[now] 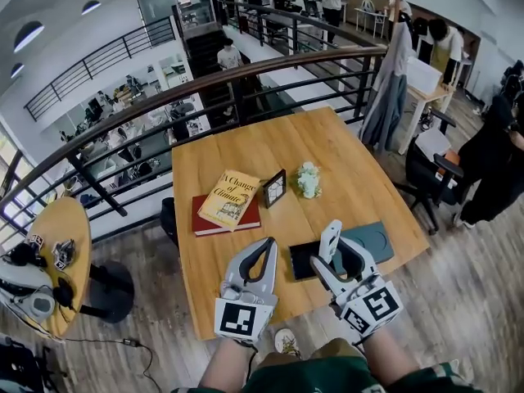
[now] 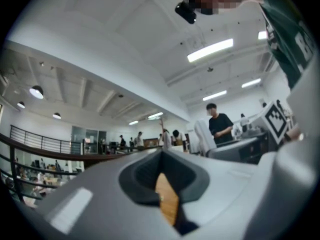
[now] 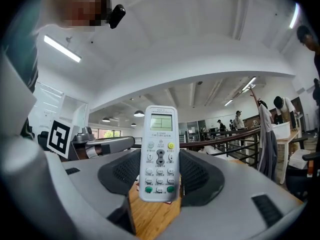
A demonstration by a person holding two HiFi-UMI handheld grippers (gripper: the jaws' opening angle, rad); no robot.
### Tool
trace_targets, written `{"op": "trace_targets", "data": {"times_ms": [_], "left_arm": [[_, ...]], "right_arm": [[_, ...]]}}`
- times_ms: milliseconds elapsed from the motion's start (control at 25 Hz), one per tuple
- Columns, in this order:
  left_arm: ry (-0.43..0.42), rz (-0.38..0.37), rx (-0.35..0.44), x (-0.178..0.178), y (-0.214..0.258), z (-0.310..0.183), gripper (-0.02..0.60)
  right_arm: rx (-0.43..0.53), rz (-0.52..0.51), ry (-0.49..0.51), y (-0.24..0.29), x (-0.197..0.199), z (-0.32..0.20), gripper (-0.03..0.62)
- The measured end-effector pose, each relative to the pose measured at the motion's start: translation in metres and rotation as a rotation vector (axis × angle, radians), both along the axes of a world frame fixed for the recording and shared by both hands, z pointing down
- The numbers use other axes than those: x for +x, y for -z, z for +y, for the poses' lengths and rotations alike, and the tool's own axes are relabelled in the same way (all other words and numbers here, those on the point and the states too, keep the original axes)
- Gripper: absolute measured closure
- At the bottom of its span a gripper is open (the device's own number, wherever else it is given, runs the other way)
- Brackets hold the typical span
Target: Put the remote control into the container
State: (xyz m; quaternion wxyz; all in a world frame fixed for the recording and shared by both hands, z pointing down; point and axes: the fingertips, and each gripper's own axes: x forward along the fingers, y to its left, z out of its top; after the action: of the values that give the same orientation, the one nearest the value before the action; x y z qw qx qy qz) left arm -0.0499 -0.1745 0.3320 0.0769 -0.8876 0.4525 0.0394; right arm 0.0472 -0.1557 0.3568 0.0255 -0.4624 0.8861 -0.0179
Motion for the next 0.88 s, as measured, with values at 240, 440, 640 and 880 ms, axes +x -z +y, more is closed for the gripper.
{"op": "trace_targets", "data": {"times_ms": [240,440,640,880], "left_arm": [[-0.019,0.001,0.002,-0.007,-0.002,-0.019,0.581],[-0.016,0.007,0.001,-0.012,-0.001,-0.028,0.581],[-0.012,0.004,-0.001,-0.013,-0.005,-0.037,0.581],[0.009,0.005,-0.006,-0.007,-0.004,-0.049,0.583]], "right_arm": [[0.007,0.011,-0.011,0.003,-0.009,-0.017,0.342],[0.001,0.012,-0.01,0.002,-0.013,-0.024,0.342],[-0.007,0.016,-0.007,-0.003,-0.012,-0.032,0.342],[-0.008,0.023,0.016,-0.002,-0.01,-0.043,0.342]]}}
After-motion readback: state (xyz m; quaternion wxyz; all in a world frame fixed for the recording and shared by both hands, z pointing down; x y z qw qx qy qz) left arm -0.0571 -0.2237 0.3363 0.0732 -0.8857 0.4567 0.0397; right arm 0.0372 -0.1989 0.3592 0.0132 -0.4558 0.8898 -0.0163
